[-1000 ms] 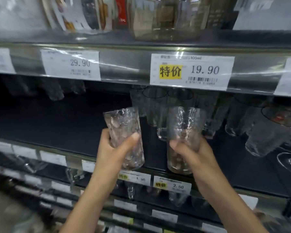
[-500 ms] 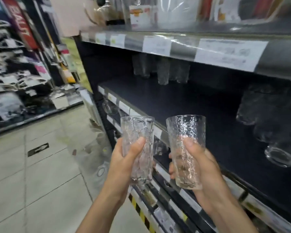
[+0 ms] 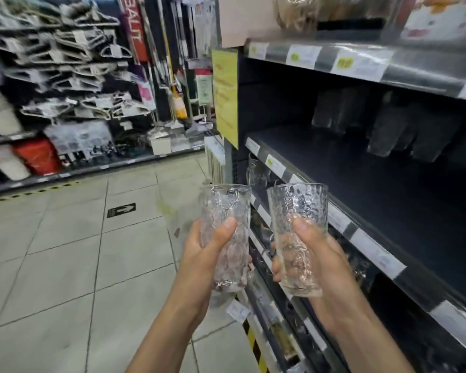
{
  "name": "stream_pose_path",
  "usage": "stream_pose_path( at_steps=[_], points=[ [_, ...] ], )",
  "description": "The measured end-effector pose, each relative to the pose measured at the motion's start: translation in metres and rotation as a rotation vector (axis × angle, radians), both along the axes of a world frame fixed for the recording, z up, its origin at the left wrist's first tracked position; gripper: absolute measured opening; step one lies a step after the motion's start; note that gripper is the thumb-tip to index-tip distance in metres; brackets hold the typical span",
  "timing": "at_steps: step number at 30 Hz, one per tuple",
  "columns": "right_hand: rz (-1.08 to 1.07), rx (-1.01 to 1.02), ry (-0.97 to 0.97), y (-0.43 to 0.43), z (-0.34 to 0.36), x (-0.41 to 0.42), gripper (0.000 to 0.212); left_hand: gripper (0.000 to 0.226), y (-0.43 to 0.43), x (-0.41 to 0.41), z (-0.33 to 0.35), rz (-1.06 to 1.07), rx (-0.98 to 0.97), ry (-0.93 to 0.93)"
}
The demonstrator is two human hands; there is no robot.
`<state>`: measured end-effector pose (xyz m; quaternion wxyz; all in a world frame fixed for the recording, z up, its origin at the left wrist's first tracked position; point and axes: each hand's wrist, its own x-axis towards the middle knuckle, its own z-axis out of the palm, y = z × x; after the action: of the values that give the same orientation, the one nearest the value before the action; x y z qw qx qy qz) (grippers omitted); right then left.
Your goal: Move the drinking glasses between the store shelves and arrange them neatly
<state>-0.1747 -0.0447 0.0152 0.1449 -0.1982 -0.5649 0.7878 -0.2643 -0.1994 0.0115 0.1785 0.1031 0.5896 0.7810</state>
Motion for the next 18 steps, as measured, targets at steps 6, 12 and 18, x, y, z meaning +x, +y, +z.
stream_pose_path(
  at_steps=[6,12,18],
  points=[
    [-0.141,0.002,0.012,0.002,0.000,-0.071,0.097,0.088,0.013,-0.086,0.007,-0.145,0.021,0.059],
    [-0.298,0.110,-0.113,0.031,0.003,-0.098,0.094,0.074,0.061,-0.148,0.007,-0.319,-0.024,0.069],
    [-0.506,0.155,-0.100,0.072,0.018,-0.103,0.067,0.092,0.136,-0.182,0.002,-0.503,-0.027,0.048]
  ],
)
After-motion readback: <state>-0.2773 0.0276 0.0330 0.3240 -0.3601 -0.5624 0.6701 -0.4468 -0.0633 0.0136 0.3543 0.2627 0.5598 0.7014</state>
